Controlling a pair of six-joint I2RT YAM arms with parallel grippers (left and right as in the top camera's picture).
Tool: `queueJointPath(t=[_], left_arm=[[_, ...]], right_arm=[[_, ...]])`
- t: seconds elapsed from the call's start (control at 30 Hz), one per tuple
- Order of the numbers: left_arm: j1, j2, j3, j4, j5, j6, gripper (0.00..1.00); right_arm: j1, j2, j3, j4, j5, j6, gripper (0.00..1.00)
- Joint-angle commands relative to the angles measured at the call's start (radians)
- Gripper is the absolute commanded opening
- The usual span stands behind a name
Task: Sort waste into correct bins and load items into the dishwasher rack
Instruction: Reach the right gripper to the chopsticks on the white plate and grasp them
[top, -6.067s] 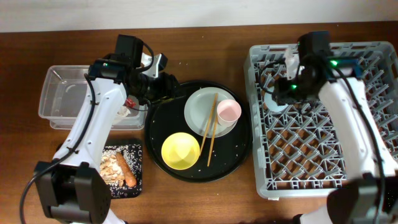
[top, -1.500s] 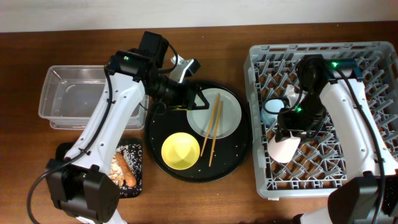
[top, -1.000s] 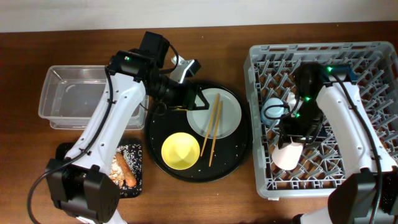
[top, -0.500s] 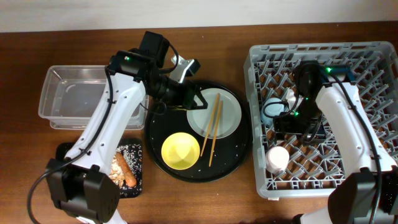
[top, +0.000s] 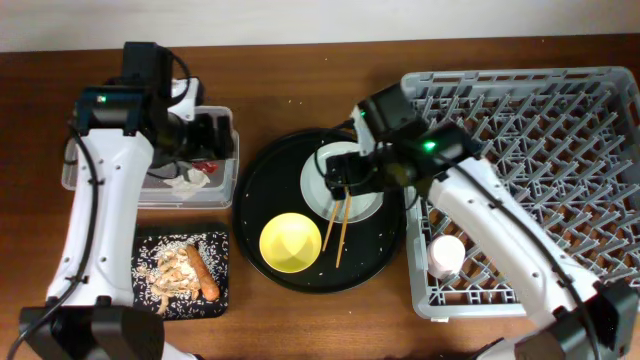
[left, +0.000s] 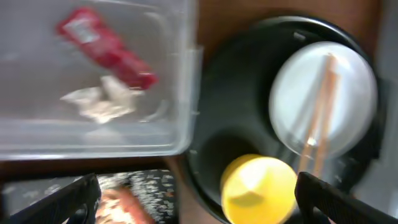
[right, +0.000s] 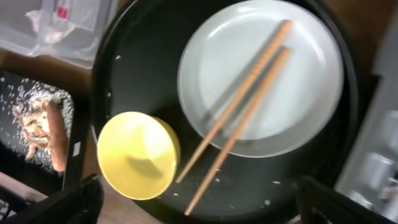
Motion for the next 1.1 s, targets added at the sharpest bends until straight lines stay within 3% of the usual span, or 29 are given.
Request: queueJointPath(t=[0.0,0.1,0.17,0.27,0.43,0.63,1.07], left_arm=[[0.097,-0.012,-0.002,0.022,-0.108,-0.131,0.99],[0.134,-0.012,-0.002,0.022,-0.110,-0.150,0.99],[0.134,-0.012,-0.002,0.022,-0.110,-0.150,0.99],[0.134,-0.012,-0.002,0.022,-0.110,-0.150,0.99],[0.134,-0.012,-0.002,0.022,-0.110,-0.150,0.99],[0.134,-0.012,-0.002,0.022,-0.110,-0.150,0.99],[0.134,-0.012,-0.002,0.022,-0.110,-0.150,0.99]], right_arm=[[0.016,0.056,-0.010,0.004,0.058,0.068,0.63],[0.016,0.129,-0.010,0.019,0.173,0.164,0.54],[0.016,0.177,-0.010,0.047,0.179,0.177,0.52],[0.016,0.240,-0.010,0.062,0.188,0.211,0.39],[0.016,0.353,-0.010,0.098,0.189,0.254,0.29],[0.016,0.367,-0.044,0.132,0.187,0.332,0.25],[0.016,0.367,-0.122,0.231,0.149,0.335,0.21]])
